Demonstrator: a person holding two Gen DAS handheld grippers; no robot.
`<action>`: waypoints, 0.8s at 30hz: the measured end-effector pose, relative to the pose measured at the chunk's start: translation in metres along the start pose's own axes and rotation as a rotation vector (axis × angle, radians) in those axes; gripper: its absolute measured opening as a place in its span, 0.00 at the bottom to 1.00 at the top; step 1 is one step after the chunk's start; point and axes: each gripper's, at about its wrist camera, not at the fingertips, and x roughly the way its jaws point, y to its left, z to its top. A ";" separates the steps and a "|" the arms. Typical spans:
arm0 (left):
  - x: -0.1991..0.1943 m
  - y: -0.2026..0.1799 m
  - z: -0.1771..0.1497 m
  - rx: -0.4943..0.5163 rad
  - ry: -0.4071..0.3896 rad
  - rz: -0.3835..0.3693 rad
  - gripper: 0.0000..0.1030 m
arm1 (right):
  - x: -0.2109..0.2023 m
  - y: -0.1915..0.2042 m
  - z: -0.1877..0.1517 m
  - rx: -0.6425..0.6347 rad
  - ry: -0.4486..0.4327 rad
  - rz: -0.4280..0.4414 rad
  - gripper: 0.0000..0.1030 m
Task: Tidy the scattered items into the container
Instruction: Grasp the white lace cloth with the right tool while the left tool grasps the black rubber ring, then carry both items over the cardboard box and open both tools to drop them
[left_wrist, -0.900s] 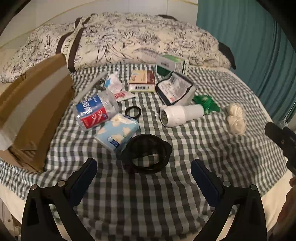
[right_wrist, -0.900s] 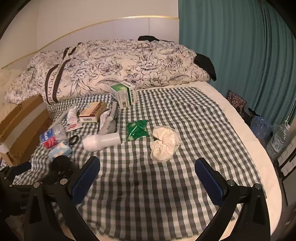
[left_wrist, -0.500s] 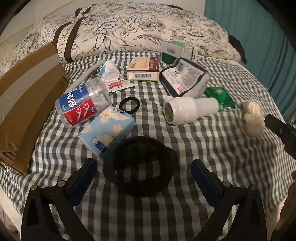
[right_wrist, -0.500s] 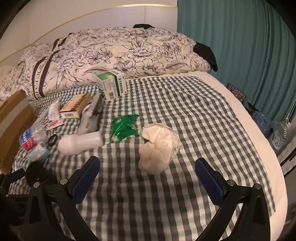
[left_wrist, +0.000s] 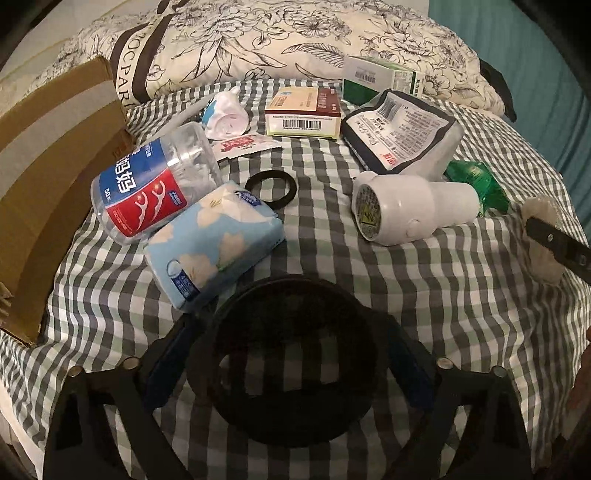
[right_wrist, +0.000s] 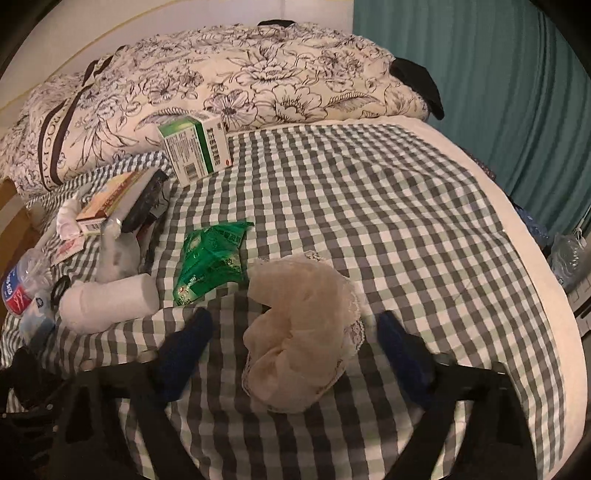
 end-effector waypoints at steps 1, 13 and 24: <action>0.000 0.000 0.000 0.002 -0.001 0.000 0.84 | 0.003 0.000 -0.001 -0.003 0.015 -0.003 0.54; -0.018 0.007 -0.005 0.010 -0.007 0.015 0.73 | -0.011 -0.013 -0.018 0.049 0.055 0.080 0.12; -0.074 0.014 -0.006 0.012 -0.100 0.005 0.73 | -0.081 -0.009 -0.038 0.060 0.005 0.131 0.12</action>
